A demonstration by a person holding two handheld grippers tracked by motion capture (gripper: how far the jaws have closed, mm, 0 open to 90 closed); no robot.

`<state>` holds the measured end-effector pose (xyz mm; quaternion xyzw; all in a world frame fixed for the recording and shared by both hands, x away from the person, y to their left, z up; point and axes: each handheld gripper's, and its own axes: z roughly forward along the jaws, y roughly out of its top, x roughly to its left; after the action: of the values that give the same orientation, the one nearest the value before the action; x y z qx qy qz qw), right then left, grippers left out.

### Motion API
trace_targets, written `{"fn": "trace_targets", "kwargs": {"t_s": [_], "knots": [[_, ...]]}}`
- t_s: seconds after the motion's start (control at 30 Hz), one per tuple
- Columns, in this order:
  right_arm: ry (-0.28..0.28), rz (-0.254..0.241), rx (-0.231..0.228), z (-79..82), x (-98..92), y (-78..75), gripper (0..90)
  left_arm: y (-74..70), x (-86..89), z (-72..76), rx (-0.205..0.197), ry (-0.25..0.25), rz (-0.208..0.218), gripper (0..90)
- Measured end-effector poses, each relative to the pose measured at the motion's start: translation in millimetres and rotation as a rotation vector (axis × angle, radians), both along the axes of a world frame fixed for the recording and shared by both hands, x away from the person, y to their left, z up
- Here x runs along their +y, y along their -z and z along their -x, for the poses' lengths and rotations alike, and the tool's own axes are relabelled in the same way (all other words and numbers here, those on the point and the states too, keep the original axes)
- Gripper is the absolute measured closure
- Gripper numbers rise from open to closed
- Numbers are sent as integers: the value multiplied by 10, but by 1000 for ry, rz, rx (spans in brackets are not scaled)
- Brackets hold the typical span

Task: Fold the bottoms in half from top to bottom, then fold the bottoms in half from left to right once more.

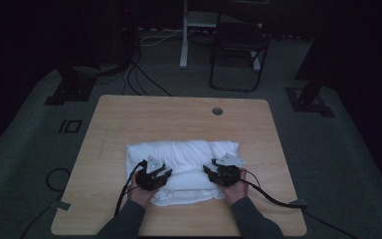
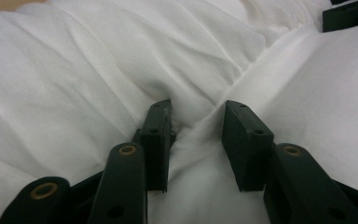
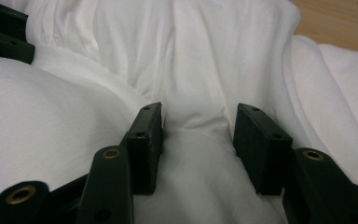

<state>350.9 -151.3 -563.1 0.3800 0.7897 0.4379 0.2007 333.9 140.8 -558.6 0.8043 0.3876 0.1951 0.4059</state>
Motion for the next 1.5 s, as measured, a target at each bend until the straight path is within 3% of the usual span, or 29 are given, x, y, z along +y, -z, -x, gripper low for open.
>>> {"fn": "trace_targets", "kwargs": {"t_s": [0.13,0.3,0.47,0.53,0.63,0.7,0.77,0.83,0.93,1.03,1.13,1.3,1.5], "knots": [[12,-7,23,-83,47,18,514,-2,55,-127,5,2,5,650],[50,32,24,-203,194,-10,515,-23,111,-364,15,-38,7,660],[64,36,41,-381,289,-30,517,-90,194,-555,84,-76,58,651],[61,34,46,-417,301,-33,518,-172,227,-552,100,-87,81,586],[62,28,45,-419,298,-27,518,-340,301,-450,41,-125,105,469],[66,18,46,-415,289,-19,518,-437,404,-384,-1,-187,131,394],[67,10,47,-415,284,-15,518,-486,532,-360,-23,-298,122,289],[70,10,45,-412,286,-13,518,-473,655,-381,-8,-387,103,203],[70,10,43,-411,286,-11,518,-346,767,-464,93,-441,75,94],[71,8,43,-410,286,-10,518,-173,817,-525,149,-478,39,40],[71,7,41,-406,283,-6,518,-62,857,-532,174,-514,49,17],[70,4,39,-401,281,-2,518,-15,871,-518,181,-525,30,10],[75,-2,31,-388,281,7,519,3,783,-454,170,-516,-39,6]]}}
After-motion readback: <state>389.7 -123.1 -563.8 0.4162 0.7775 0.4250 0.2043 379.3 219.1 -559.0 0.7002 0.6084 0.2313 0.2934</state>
